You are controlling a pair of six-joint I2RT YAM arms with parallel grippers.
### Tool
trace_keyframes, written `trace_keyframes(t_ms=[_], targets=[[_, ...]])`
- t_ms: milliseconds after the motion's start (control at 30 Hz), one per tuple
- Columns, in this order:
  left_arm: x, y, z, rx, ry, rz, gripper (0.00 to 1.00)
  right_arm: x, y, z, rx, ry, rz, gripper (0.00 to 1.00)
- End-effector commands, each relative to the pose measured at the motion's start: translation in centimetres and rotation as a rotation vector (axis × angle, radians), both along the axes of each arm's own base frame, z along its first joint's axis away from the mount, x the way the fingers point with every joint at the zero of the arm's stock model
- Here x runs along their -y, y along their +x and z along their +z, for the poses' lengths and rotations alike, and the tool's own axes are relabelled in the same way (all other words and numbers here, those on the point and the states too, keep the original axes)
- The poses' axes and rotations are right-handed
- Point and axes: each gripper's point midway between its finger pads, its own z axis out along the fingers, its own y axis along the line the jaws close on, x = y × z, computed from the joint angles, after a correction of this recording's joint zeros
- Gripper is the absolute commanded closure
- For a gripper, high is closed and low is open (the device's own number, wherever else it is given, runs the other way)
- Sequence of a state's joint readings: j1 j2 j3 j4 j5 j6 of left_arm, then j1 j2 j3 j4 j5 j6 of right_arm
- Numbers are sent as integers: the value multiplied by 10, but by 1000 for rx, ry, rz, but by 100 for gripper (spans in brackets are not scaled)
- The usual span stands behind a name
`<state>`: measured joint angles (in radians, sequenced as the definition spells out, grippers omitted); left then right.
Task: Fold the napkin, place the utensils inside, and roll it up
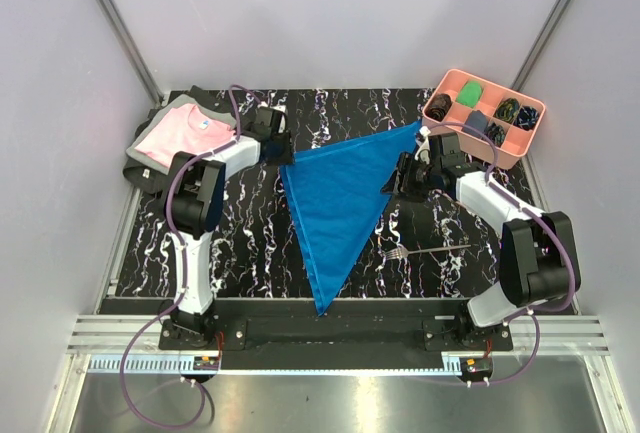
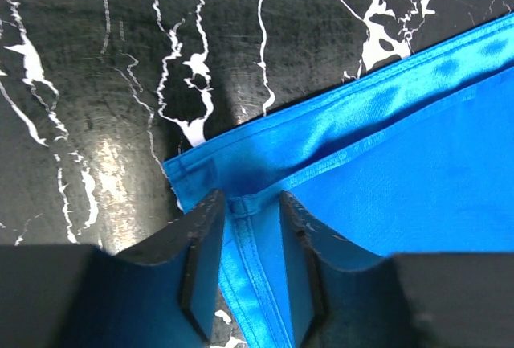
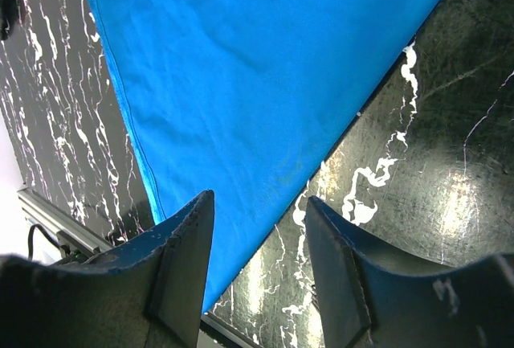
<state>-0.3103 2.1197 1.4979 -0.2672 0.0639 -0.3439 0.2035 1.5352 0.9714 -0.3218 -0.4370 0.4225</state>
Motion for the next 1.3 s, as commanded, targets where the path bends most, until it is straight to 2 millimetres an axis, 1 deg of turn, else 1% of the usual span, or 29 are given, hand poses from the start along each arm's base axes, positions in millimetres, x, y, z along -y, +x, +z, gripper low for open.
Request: trace_keyframes(t_ms=[0,67,133,167,267,367,433,533,633,833,1033,1067,1200,1267], targets=[[8,9,2,45,-16,-19,67,-1,5,5,15,6,13,43],[7,8,2,43,-12,-14,76,0,5,5,18,4,13,43],[7,8,2,43,-11,-11,81,0,5,6,19,4,11,43],[7,9,3,46,-12,-11,86,1,5,5,17,2,9,43],[6,9,9,57,-15,-3,89,1,4,7,21,4,8,43],[5,10,26,88,-23,2,93,2,4,7,25,3,6,43],[4,13,31,109,-17,4,94,2,3,5,18,2,8,43],[2,16,34,119,-2,4,94,1,3,4,14,5,10,43],[-1,17,31,110,14,10,95,1,1,4,12,7,11,42],[-1,20,38,128,9,19,97,3,0,3,11,4,8,43],[0,22,49,151,0,23,97,2,-2,2,5,6,11,42],[1,22,51,156,-5,22,95,2,-2,2,4,7,10,42],[1,23,56,166,-10,25,93,2,-3,0,-2,7,11,42],[1,23,57,168,-12,24,94,3,-2,0,-1,5,10,42]])
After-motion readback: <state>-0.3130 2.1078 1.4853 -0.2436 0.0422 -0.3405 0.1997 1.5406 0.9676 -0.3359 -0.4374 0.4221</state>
